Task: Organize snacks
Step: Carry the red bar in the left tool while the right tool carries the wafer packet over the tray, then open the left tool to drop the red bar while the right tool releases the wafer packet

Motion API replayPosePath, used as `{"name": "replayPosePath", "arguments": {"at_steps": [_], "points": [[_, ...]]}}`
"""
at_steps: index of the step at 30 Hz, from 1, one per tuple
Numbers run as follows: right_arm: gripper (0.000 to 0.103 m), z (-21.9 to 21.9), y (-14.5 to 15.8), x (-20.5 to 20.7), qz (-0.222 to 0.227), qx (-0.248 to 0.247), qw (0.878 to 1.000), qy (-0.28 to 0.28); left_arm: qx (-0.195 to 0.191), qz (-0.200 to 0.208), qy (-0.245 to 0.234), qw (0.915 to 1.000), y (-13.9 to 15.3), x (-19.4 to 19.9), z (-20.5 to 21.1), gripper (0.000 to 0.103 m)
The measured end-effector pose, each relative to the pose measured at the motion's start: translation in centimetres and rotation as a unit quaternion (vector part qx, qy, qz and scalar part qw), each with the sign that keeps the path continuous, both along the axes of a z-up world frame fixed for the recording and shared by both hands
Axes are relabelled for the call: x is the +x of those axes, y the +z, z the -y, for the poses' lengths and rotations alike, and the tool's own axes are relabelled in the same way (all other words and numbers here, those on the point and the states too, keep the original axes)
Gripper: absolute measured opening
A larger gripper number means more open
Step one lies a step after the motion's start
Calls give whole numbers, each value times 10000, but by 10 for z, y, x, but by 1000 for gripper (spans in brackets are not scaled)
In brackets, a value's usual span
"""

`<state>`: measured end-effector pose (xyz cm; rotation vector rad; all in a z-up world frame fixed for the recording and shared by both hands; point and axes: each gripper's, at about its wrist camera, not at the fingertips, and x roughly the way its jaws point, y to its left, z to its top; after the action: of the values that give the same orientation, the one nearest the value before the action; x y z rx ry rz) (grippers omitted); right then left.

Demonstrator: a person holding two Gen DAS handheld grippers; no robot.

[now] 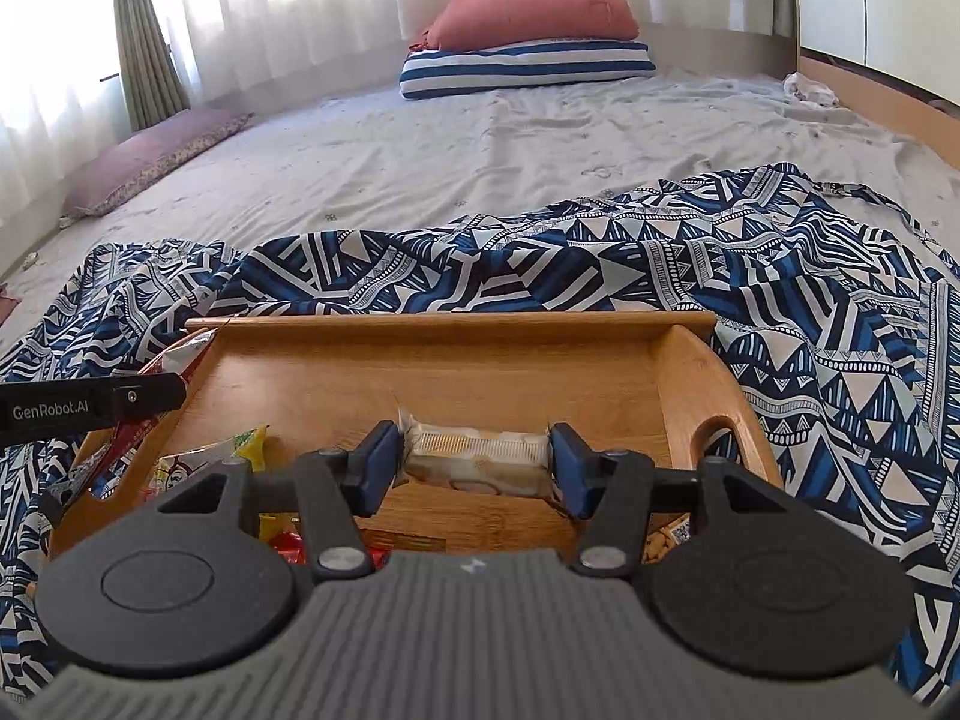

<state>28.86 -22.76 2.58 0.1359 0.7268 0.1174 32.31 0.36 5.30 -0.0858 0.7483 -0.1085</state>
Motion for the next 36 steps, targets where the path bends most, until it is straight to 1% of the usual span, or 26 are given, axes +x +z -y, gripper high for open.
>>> {"name": "replayPosePath", "arguments": {"at_steps": [19, 36], "points": [[59, -4, -16, 2, -80, -134, 9999, 54, 81, -168, 90, 9998, -21, 5, 4, 19], [59, -4, -23, 3, -143, -184, 9997, 44, 88, -212, 89, 9997, -28, 8, 3, 20]]}}
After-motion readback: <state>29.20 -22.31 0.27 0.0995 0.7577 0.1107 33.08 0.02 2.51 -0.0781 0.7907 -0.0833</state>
